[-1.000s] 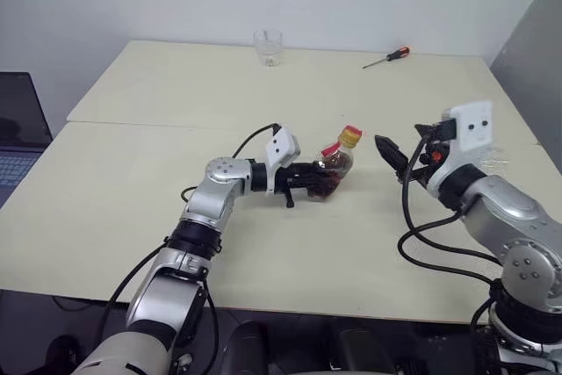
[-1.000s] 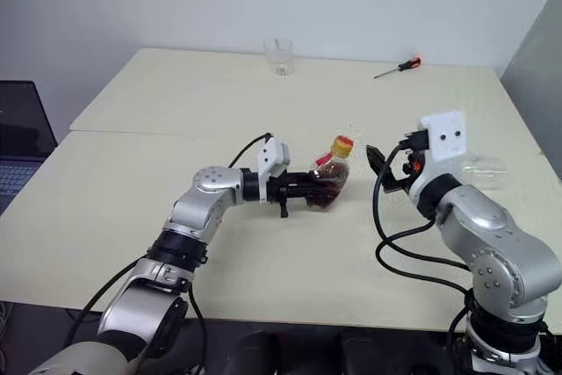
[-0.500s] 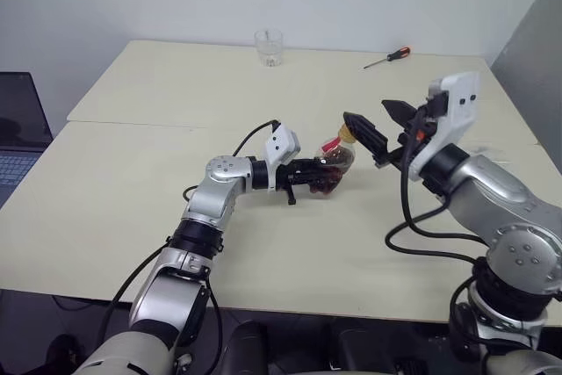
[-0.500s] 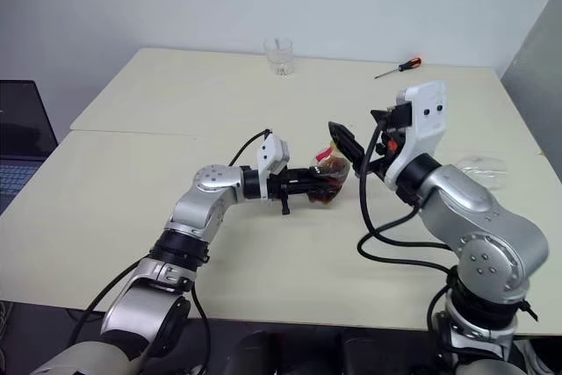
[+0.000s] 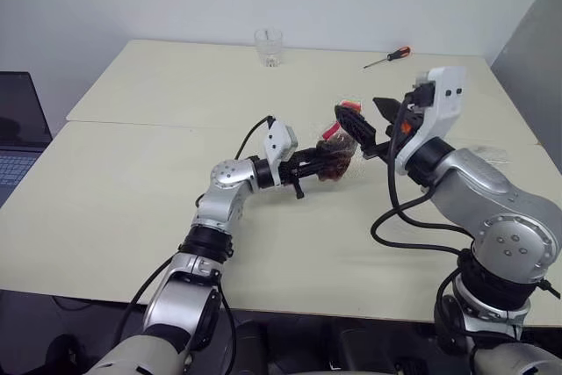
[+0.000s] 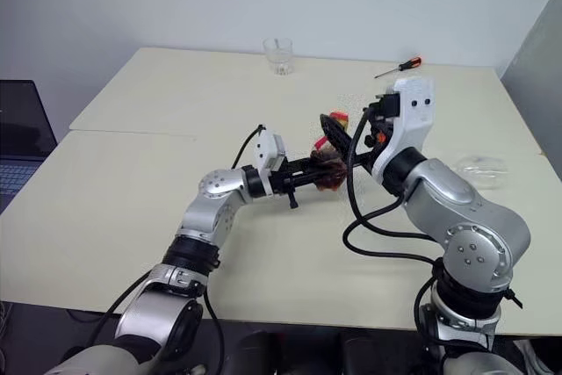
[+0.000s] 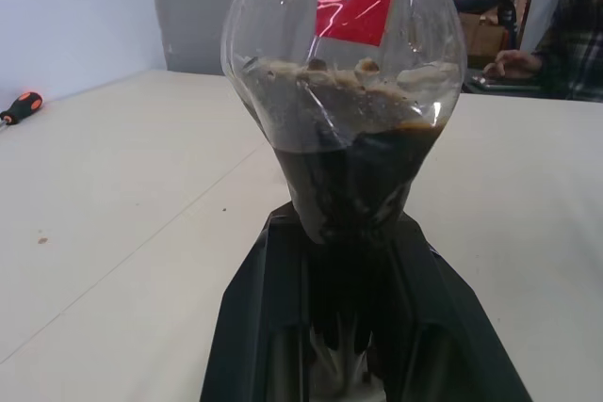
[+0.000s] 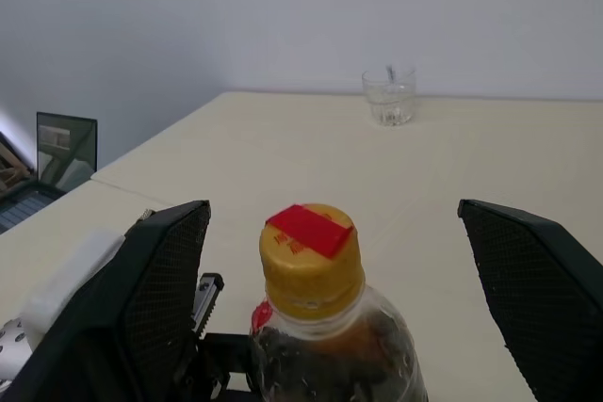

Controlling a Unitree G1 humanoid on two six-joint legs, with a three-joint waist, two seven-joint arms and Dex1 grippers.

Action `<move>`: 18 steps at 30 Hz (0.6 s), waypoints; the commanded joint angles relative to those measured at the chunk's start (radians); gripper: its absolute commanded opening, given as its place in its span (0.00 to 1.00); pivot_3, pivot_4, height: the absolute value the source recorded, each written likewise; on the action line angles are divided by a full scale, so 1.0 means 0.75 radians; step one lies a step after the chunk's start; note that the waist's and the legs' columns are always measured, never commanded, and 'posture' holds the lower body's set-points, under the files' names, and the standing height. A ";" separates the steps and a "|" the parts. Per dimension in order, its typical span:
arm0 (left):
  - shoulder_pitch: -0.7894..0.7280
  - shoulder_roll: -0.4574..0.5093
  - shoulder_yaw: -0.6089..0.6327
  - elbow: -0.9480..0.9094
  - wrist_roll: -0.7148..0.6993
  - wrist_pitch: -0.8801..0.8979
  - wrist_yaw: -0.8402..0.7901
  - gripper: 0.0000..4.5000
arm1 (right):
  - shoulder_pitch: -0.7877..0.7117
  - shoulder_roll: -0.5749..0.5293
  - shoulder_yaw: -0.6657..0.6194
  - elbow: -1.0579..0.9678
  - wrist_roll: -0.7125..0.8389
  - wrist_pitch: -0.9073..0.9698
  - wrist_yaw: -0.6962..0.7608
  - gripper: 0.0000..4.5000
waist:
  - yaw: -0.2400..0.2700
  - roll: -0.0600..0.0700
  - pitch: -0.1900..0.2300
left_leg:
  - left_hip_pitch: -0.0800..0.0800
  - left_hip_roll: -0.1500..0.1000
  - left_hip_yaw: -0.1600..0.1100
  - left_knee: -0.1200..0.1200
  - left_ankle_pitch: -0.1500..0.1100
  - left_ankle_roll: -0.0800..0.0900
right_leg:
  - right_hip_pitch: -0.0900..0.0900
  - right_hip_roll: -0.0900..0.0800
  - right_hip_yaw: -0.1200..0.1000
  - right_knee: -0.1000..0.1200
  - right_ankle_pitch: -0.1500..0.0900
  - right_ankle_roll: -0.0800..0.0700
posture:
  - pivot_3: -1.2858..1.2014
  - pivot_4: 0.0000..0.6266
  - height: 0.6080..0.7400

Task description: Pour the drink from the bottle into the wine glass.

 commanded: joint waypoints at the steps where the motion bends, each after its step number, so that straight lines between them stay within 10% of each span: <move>1: -0.019 -0.034 0.006 -0.029 -0.025 -0.043 0.015 0.11 | -0.044 0.023 0.024 -0.039 0.000 -0.013 -0.036 1.00 | 0.000 0.000 0.000 | 0.000 0.000 0.000 0.000 0.000 0.000 | 0.000 0.000 0.000 0.000 0.000 0.000 | 0.52 0.24 1.00; 18: 0.024 -0.106 -0.033 -0.080 -0.025 -0.081 0.018 0.11 | -0.106 0.088 0.128 0.050 -0.188 -0.083 -0.089 1.00 | -0.001 0.000 0.000 | 0.000 0.000 0.000 -0.001 0.000 0.000 | 0.000 0.000 0.000 -0.002 0.000 0.000 | 0.52 0.24 1.00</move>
